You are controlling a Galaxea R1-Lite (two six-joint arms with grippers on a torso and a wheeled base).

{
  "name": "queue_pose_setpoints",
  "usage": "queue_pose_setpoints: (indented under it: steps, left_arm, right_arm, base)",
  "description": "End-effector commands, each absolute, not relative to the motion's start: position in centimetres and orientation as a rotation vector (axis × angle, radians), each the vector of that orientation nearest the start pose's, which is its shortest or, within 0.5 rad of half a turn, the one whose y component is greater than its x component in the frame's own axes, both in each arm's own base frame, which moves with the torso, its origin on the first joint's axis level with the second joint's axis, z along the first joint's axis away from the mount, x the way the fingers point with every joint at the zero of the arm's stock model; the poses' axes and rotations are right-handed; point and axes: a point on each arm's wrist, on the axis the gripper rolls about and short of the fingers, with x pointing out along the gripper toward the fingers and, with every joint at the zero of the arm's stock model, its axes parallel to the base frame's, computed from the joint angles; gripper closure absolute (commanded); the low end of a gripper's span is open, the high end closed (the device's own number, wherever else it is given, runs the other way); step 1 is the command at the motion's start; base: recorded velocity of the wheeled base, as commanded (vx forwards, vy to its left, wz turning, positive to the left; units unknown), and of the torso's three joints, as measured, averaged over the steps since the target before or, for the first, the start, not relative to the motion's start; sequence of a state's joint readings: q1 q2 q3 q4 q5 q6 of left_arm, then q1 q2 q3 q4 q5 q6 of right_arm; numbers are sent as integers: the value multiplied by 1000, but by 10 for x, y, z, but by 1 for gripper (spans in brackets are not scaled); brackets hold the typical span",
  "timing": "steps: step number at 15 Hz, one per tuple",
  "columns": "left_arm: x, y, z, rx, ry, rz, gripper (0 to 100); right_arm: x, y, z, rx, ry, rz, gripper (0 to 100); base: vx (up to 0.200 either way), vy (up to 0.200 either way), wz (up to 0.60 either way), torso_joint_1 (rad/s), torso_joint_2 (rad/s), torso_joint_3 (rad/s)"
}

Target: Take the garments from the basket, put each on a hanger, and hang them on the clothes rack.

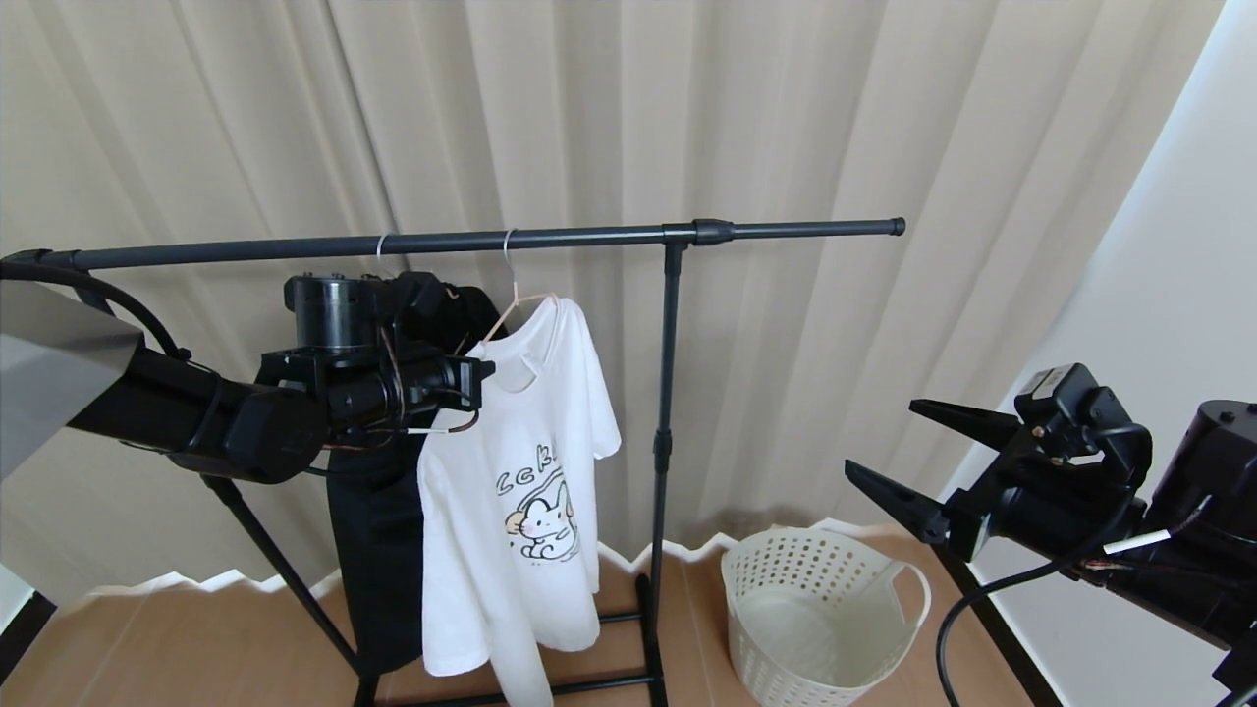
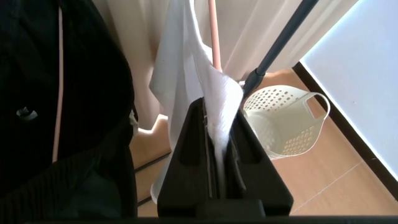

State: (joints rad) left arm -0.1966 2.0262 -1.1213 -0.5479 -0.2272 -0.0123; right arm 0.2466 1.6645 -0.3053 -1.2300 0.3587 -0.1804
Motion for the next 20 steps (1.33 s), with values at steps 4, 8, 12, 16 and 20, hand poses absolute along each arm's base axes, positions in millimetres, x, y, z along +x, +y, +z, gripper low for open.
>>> queue_pose_setpoints:
  steps: [4, 8, 12, 16, 20]
  left_arm:
    - [388, -82, 142, -37, 369, -397, 100]
    - [387, -82, 144, -36, 362, -394, 0]
    - [377, -81, 160, -35, 328, -396, 0]
    - [348, -73, 186, -34, 283, -392, 0]
    - [279, -59, 214, -28, 222, -351, 0]
  right_arm:
    - [230, 66, 130, -169, 77, 615, 0]
    - [230, 66, 130, -169, 77, 615, 0]
    - [229, 66, 133, -170, 67, 615, 0]
    - [225, 65, 139, -170, 41, 612, 0]
    - [205, 57, 160, -78, -13, 471, 0]
  base:
    - [0, 0, 0, 0, 0, 0]
    - [0, 0, 0, 0, 0, 0]
    - [0, 0, 0, 0, 0, 0]
    - [0, 0, 0, 0, 0, 0]
    - [0, 0, 0, 0, 0, 0]
